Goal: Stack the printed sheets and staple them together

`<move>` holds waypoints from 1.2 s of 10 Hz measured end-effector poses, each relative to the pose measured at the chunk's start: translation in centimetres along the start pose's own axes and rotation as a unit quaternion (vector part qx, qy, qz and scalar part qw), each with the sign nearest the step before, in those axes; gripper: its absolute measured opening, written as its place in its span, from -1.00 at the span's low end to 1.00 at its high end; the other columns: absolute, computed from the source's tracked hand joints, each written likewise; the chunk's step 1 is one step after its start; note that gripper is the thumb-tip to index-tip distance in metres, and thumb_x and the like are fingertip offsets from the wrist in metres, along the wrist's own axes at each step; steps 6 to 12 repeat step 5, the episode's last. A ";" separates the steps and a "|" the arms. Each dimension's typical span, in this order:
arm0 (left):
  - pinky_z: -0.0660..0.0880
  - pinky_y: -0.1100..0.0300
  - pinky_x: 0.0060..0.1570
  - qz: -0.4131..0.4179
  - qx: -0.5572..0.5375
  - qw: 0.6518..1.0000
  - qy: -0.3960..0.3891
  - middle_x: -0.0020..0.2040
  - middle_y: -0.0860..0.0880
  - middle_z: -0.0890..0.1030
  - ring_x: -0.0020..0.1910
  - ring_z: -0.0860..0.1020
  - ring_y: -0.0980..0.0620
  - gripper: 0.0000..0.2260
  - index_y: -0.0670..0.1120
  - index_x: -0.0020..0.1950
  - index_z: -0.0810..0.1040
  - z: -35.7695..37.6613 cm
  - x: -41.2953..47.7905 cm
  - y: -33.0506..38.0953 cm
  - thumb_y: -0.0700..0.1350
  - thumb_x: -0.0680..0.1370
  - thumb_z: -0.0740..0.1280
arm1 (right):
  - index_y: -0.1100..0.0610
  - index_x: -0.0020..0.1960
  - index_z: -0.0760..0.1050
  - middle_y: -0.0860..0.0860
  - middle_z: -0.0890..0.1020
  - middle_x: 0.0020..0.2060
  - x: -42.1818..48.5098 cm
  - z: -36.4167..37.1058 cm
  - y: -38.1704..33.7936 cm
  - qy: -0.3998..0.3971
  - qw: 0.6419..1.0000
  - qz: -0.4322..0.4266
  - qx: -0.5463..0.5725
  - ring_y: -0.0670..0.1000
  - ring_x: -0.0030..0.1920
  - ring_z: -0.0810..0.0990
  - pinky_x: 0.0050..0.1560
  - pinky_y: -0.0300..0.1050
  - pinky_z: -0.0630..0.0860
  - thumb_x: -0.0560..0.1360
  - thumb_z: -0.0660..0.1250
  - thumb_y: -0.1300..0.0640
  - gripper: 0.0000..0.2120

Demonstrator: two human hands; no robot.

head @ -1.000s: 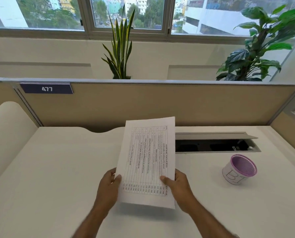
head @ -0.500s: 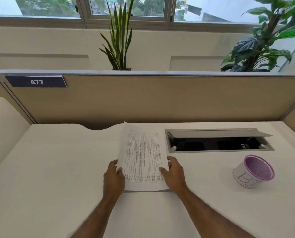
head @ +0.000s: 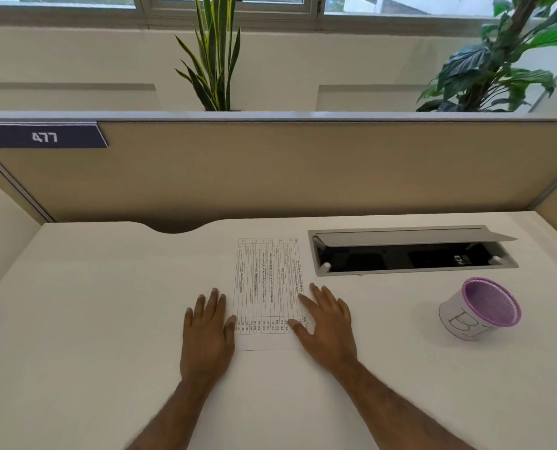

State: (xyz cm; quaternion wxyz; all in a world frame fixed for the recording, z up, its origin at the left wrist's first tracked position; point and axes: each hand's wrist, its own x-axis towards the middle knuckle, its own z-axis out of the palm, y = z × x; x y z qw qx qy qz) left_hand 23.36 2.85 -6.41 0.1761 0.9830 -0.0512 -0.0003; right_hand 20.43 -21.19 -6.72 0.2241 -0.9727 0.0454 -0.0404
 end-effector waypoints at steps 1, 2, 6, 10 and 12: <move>0.10 -0.13 0.51 0.004 0.001 1.000 0.000 0.56 -0.09 0.25 0.55 0.19 -0.16 -0.39 -0.12 0.51 0.29 0.2 -0.2 -0.1 0.14 0.56 -0.09 | -0.09 0.43 0.36 -0.05 0.22 0.54 0.0 0.1 0.0 -0.003 1.000 -0.004 -0.005 -0.01 0.56 0.10 0.54 0.07 -0.02 0.47 0.11 -0.34 -0.38; 0.05 -0.11 0.53 -0.004 -0.017 1.000 -0.011 0.57 -0.07 0.23 0.56 0.15 -0.12 -0.36 -0.11 0.53 0.25 -0.1 -0.1 0.1 0.17 0.54 -0.11 | -0.07 0.47 0.30 -0.06 0.21 0.55 0.0 -0.2 -0.1 -0.015 1.000 0.004 0.016 -0.02 0.56 0.08 0.54 0.07 -0.05 0.46 0.11 -0.36 -0.34; -0.04 0.00 0.53 0.026 -0.043 0.998 -0.024 0.61 -0.04 0.10 0.59 0.04 -0.03 -0.33 -0.05 0.58 0.08 -4.2 -0.3 0.8 0.26 0.55 -0.05 | 0.02 0.55 0.08 -0.03 0.14 0.57 -0.1 -5.0 0.2 -0.080 0.994 0.004 0.079 -0.02 0.56 0.09 0.56 0.01 0.01 0.41 0.16 -0.42 -0.14; -0.04 0.00 0.53 0.026 -0.043 0.998 -0.024 0.61 -0.04 0.10 0.59 0.04 -0.03 -0.33 -0.05 0.58 0.08 -4.2 -0.3 0.8 0.26 0.55 -0.05 | 0.02 0.55 0.08 -0.03 0.14 0.57 -0.1 -5.0 0.2 -0.080 0.994 0.004 0.079 -0.02 0.56 0.09 0.56 0.01 0.01 0.41 0.16 -0.42 -0.14; -0.04 0.00 0.53 0.026 -0.043 0.998 -0.024 0.61 -0.04 0.10 0.59 0.04 -0.03 -0.33 -0.05 0.58 0.08 -4.2 -0.3 0.8 0.26 0.55 -0.05 | 0.02 0.55 0.08 -0.03 0.14 0.57 -0.1 -5.0 0.2 -0.080 0.994 0.004 0.079 -0.02 0.56 0.09 0.56 0.01 0.01 0.41 0.16 -0.42 -0.14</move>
